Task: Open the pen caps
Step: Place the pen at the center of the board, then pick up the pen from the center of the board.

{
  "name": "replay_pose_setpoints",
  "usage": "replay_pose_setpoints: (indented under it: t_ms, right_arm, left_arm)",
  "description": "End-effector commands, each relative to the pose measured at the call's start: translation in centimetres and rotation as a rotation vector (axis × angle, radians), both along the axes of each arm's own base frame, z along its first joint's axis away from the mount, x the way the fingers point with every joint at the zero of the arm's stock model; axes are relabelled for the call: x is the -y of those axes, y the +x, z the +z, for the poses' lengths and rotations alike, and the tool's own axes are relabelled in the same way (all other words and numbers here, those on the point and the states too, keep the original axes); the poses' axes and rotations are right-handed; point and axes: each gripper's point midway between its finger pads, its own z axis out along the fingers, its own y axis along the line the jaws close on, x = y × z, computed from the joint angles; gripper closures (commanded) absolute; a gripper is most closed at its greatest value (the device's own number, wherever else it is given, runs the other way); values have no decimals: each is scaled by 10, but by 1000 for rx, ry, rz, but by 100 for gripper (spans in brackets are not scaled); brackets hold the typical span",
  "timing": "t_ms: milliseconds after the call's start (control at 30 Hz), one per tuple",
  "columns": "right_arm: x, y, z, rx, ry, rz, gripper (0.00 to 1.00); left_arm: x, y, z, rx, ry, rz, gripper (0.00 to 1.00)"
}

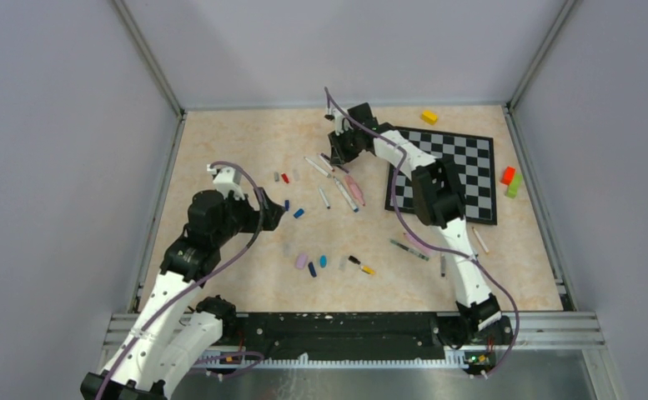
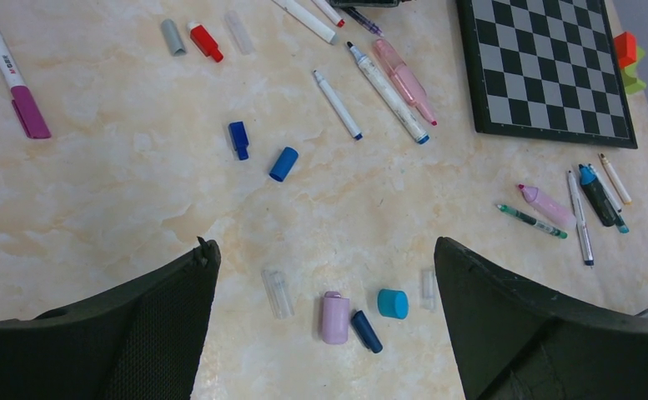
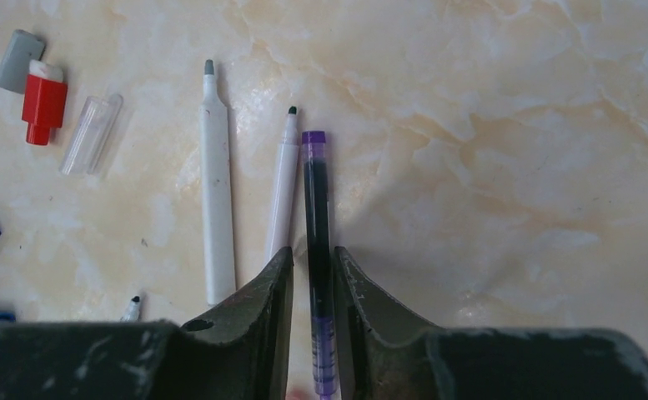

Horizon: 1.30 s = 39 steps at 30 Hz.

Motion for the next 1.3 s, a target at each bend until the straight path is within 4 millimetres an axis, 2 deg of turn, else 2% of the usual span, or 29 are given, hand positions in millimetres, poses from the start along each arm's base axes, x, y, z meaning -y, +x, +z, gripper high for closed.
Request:
replay_pose_setpoints:
  t_ms: [0, 233, 467, 633, 700, 733, 867, 900, 933, 1033, 1133, 1167, 1267]
  right_arm:
    - [-5, -8, 48, 37, 41, -2, 76]
    - [3, -1, 69, 86, 43, -19, 72]
    - [13, -4, 73, 87, 27, -15, 69]
    - [19, -15, 100, 116, 31, 23, 69]
    - [24, -28, 117, 133, 39, 83, 69]
    - [28, -39, 120, 130, 38, 122, 68]
    - [49, -91, 160, 114, 143, 246, 67]
    - [57, -103, 169, 110, 180, 261, 67]
    - [66, -117, 192, 148, 224, 278, 67]
    - [99, -150, 220, 212, 287, 286, 67]
    - [130, -182, 225, 312, 265, 304, 65]
    - [137, -195, 218, 339, 246, 315, 58]
    - [148, -229, 194, 364, 228, 337, 54]
  left_arm:
    - [2, 3, 13, 53, -26, -4, 1]
    - [0, 9, 8, 54, -4, 2, 1]
    - [-4, 21, 0, 46, 38, 25, 1]
    - [-8, 35, -7, 49, 78, 50, 1]
    - [-12, 44, -11, 43, 92, 65, 1]
    - [-14, 49, -12, 38, 96, 76, 1]
    - [-33, 73, -22, -17, 88, 125, 1]
    - [-37, 78, -24, -32, 77, 130, 1]
    - [-44, 84, -26, -46, 64, 137, 1]
    - [-65, 100, -30, -81, 41, 162, 1]
    - [-89, 118, -41, -142, 31, 208, 1]
    - [-95, 122, -42, -152, 38, 223, 1]
    - [-111, 133, -62, -220, 71, 269, 3]
